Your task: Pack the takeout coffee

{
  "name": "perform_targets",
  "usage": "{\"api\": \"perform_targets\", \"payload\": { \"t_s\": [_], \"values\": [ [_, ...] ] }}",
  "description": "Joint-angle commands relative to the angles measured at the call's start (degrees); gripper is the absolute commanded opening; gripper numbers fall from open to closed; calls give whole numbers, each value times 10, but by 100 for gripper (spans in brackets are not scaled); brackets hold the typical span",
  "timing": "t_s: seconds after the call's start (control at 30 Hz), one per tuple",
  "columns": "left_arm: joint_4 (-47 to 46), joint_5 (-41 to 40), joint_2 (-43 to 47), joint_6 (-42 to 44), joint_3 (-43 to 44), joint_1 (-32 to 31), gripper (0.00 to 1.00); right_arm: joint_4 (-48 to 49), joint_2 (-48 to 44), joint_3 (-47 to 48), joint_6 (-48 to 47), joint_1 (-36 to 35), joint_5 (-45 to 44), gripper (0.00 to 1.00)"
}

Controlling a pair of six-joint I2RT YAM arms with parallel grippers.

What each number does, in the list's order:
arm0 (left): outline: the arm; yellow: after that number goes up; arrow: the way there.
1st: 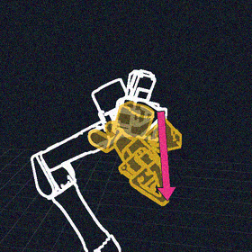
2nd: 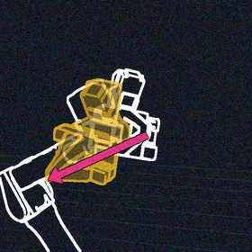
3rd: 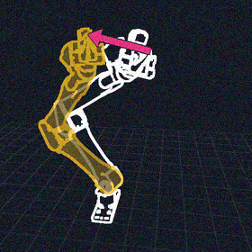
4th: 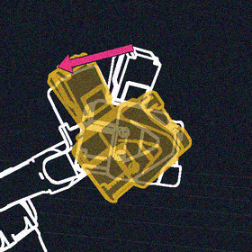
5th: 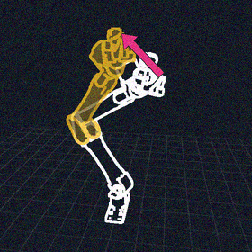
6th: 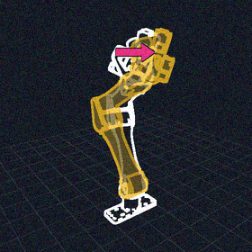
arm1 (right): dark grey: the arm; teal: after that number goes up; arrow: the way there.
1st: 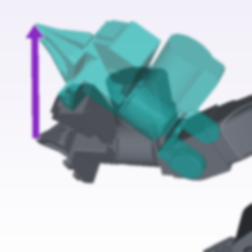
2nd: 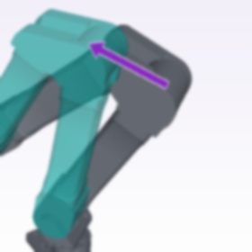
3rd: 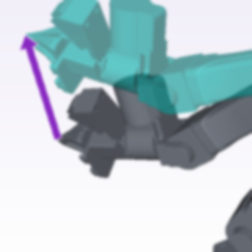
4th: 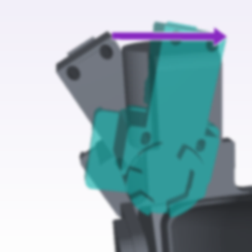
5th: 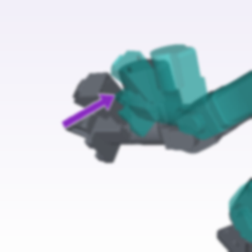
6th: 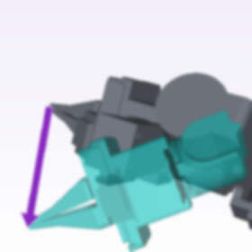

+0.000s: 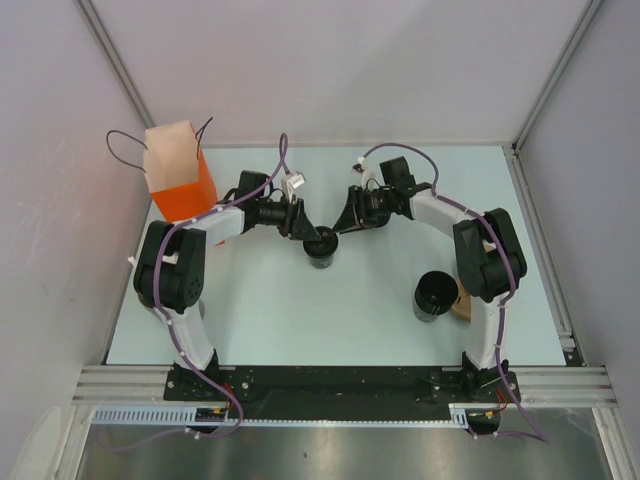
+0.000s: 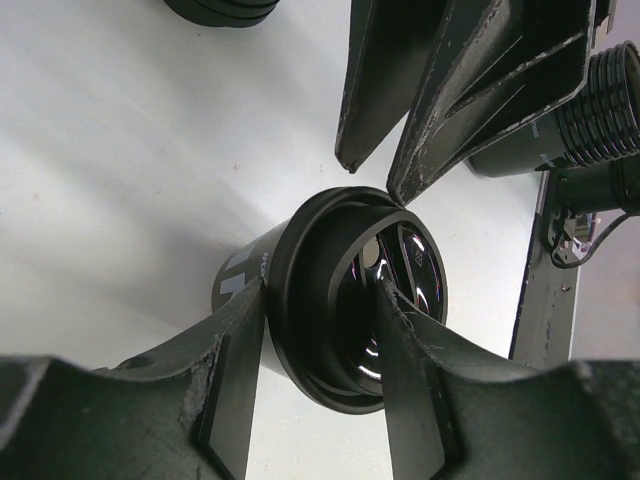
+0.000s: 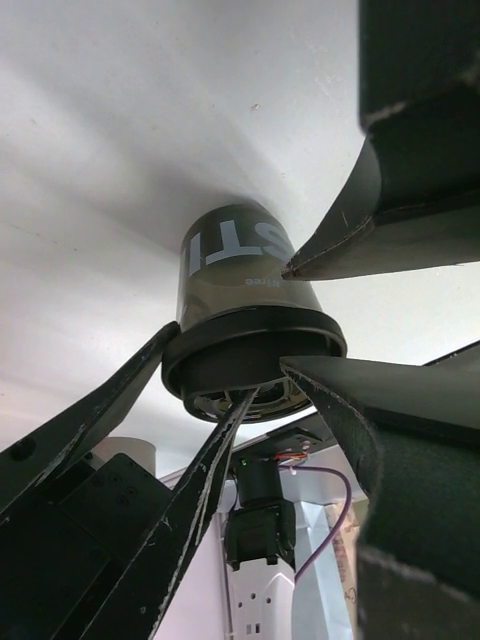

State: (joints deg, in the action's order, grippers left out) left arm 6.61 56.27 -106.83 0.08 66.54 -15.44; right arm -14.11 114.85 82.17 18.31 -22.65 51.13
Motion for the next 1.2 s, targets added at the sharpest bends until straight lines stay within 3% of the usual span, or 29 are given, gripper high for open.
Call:
{"api": "perform_targets", "payload": {
  "t_s": [0.0, 0.6, 1.17],
  "values": [
    [31, -84, -19, 44, -10, -13, 50, 40, 13, 7, 20, -5, 8, 39],
    [53, -104, -14, 57, -5, -15, 46, -35, 39, 33, -31, -28, -62, 32],
    [96, -134, -9, 94, -2, -19, 43, -109, 62, 24, -93, -55, -140, 32]
  ]
}}
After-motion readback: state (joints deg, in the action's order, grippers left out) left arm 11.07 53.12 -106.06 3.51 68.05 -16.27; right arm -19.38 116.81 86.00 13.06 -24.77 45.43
